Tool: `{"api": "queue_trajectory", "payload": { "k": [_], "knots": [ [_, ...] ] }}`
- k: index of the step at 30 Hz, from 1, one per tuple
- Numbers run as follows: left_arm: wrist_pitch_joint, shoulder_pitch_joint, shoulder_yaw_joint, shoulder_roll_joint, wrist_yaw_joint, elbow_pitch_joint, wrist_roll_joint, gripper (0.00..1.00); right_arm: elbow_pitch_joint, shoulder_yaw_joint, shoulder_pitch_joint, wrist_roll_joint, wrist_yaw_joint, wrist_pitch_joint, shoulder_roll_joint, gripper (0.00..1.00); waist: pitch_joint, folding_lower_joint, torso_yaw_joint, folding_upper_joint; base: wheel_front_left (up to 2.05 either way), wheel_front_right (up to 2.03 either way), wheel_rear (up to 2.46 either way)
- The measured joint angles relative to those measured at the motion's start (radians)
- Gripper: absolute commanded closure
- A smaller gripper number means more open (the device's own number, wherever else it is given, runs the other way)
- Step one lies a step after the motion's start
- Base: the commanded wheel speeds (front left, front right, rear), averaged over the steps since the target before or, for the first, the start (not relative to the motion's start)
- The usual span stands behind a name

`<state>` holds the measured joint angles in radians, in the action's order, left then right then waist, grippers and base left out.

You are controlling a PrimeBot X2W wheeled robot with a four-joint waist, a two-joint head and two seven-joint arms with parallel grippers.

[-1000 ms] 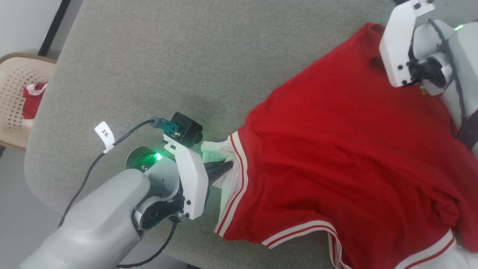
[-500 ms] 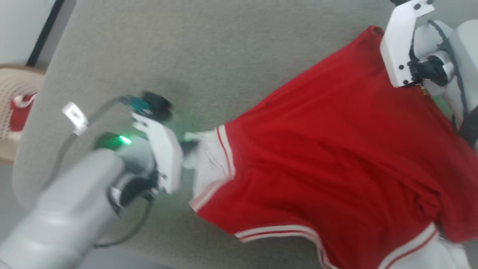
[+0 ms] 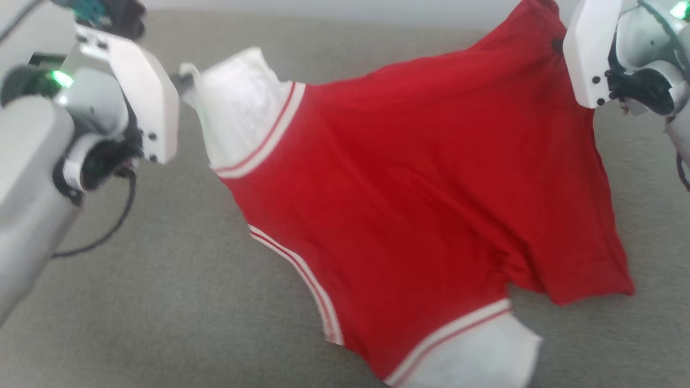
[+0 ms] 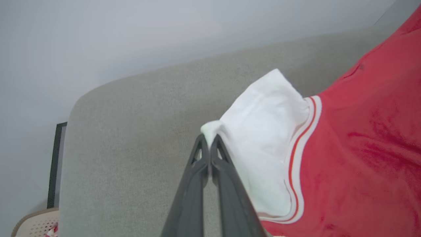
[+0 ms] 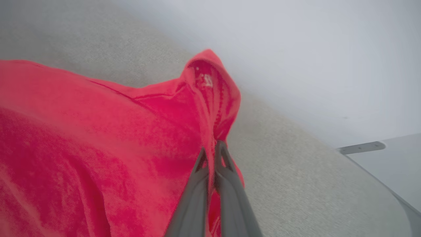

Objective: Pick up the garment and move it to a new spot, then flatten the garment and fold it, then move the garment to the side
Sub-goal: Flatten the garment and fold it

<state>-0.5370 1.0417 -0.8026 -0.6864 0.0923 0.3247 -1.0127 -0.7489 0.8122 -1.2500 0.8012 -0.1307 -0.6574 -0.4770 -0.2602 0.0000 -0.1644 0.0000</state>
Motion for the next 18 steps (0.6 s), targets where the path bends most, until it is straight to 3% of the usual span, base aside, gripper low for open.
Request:
{"api": "queue_trajectory", "payload": {
  "k": [10, 18],
  "knots": [
    [-0.021, 0.186, 0.001, 0.016, -0.027, 0.129, 0.069, 1.0, 0.062, -0.044, 0.0, 0.01, 0.0, 0.05, -0.032, 1.0, 0.106, 0.0, 0.097, 0.0, 0.0, 0.0, 0.0],
    [0.151, 0.36, 0.011, 0.098, -0.055, 0.317, 0.159, 1.0, -0.067, -0.129, -0.073, -0.088, 0.0, 0.212, 0.036, 1.0, 0.077, 0.0, 0.143, 0.0, 0.0, 0.0, 0.0]
  ]
}}
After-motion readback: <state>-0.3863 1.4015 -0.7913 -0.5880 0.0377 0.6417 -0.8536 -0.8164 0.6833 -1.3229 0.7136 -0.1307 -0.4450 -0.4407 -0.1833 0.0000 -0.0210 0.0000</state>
